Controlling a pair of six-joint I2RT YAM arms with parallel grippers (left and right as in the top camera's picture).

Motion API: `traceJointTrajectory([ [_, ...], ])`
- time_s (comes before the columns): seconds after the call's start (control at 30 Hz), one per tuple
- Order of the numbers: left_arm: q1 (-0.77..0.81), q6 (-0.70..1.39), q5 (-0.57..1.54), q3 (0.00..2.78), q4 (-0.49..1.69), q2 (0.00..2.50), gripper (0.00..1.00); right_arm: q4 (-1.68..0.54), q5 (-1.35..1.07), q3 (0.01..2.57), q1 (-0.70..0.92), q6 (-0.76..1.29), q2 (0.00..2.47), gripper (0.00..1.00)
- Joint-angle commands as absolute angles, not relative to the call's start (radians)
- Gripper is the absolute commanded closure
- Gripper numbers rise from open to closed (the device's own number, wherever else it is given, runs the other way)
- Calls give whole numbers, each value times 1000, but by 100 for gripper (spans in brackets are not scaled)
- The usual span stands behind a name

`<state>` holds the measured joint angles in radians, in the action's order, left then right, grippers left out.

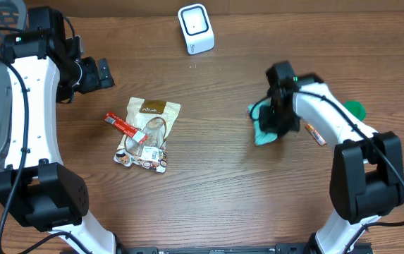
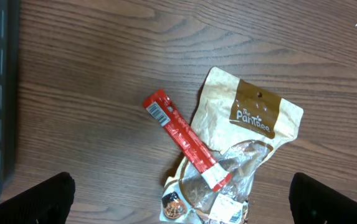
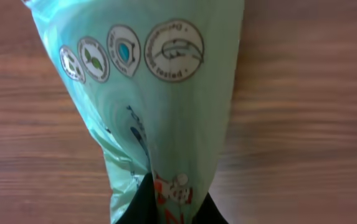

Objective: Scan the item barcode

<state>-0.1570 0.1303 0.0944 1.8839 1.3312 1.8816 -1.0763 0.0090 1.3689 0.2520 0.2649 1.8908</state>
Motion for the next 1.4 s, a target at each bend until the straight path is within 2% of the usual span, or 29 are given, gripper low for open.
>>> traceJointTrajectory([
  [0.0,-149,119,101,1882,1330,1877,0,-1127,335,1485,336,314,1881,96],
  [0.23,-149,119,101,1882,1330,1877,0,-1186,698,1412,602,481,1924,96],
  [0.5,-149,119,101,1882,1330,1877,0,-1127,1018,1328,807,510,2123,96],
  [0.8,-149,119,101,1882,1330,1877,0,-1152,1022,1329,855,626,2172,96],
  [1.07,-149,119,101,1882,1330,1877,0,-1269,1188,1330,908,746,2172,96],
  [1.37,-149,119,101,1882,1330,1877,0,-1207,1122,1328,839,770,2172,96],
])
